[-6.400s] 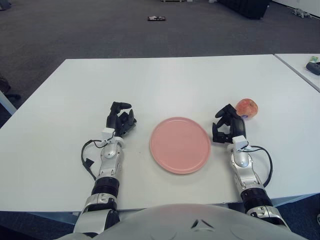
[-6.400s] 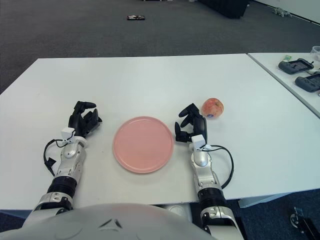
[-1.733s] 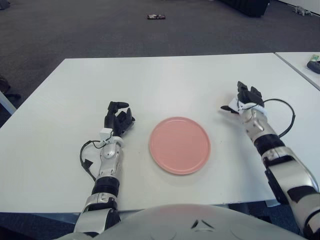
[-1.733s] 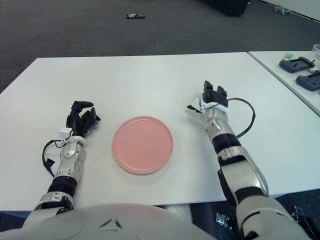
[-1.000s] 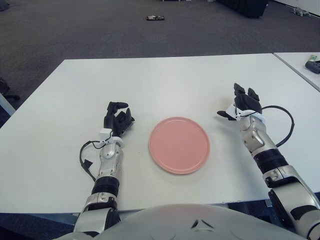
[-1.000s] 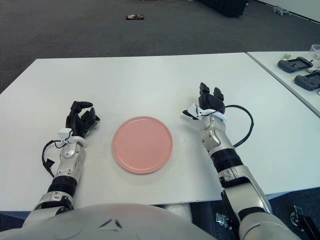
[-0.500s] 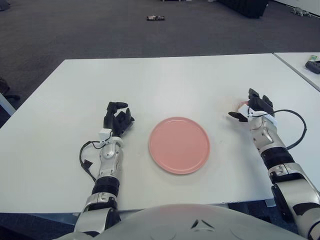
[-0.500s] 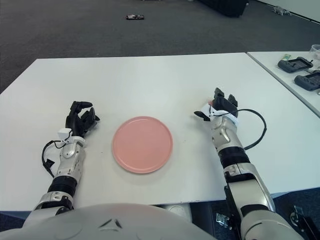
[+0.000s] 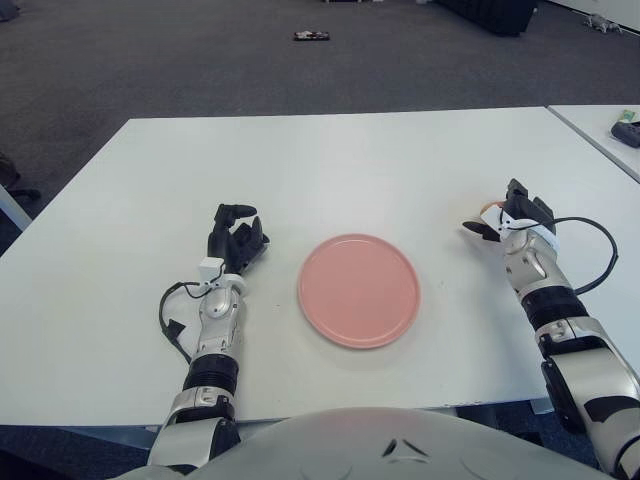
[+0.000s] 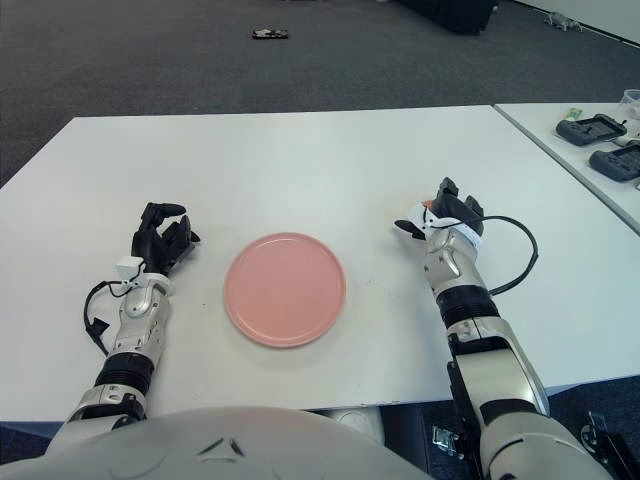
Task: Put the apple into the plate.
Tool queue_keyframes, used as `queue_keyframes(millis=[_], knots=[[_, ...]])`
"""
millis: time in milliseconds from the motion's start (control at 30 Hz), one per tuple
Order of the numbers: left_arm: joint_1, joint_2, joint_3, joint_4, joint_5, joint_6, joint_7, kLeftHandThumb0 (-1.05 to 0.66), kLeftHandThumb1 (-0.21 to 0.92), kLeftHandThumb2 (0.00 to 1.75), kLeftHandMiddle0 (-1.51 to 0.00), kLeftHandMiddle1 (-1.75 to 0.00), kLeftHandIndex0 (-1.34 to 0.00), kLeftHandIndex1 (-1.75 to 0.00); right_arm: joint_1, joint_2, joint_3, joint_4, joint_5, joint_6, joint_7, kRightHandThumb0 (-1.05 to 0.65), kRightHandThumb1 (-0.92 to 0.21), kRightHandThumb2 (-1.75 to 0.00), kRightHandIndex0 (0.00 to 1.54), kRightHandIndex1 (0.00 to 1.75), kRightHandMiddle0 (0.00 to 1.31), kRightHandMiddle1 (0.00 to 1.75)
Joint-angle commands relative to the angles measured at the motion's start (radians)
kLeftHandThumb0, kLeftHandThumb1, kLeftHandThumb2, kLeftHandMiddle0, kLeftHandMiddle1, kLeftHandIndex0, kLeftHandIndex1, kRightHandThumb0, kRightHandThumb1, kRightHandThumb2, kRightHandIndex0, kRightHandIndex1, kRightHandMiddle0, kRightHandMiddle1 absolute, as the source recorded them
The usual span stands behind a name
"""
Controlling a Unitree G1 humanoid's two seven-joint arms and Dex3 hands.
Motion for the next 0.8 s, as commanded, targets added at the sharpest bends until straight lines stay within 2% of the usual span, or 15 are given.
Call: queue_keyframes(millis=[0,233,633,767], knots=[[0.047,-0.009,0.003,0.042,-0.003,0.033,0.001,-0.38,0.71,0.83,-0.75,-1.75,-0.32,-1.75,-0.011,0.002,0.006,0.048,0.015,0.004,0.012,-1.04,-0.83,-0.27,0.0,0.0,0.0,0.0],[0.048,-0.007,0.003,0.036,-0.002,0.042,0.004,-0.38,0.71,0.82,-0.73,-1.75,-0.32,-1.75,-0.045,0.002,0.01,0.105,0.018,-0.01,0.01,-1.03,-0.84,-0.26,0.0,0.0,0.0,0.0],[0.054,-0.005,0.001,0.033,0.007,0.038,0.01,-0.37,0.73,0.8,-0.71,-1.75,-0.31,-1.75,-0.108,0.035,0.03,0.281,0.035,-0.102,-0.033,-1.05,-0.86,-0.24,0.0,0.0,0.02,0.02],[0.053,-0.006,0.001,0.031,0.007,0.046,0.014,-0.37,0.73,0.79,-0.71,-1.75,-0.31,-1.75,-0.131,0.052,0.045,0.336,0.037,-0.121,-0.039,-1.03,-0.88,-0.2,0.0,0.0,0.01,0.1]])
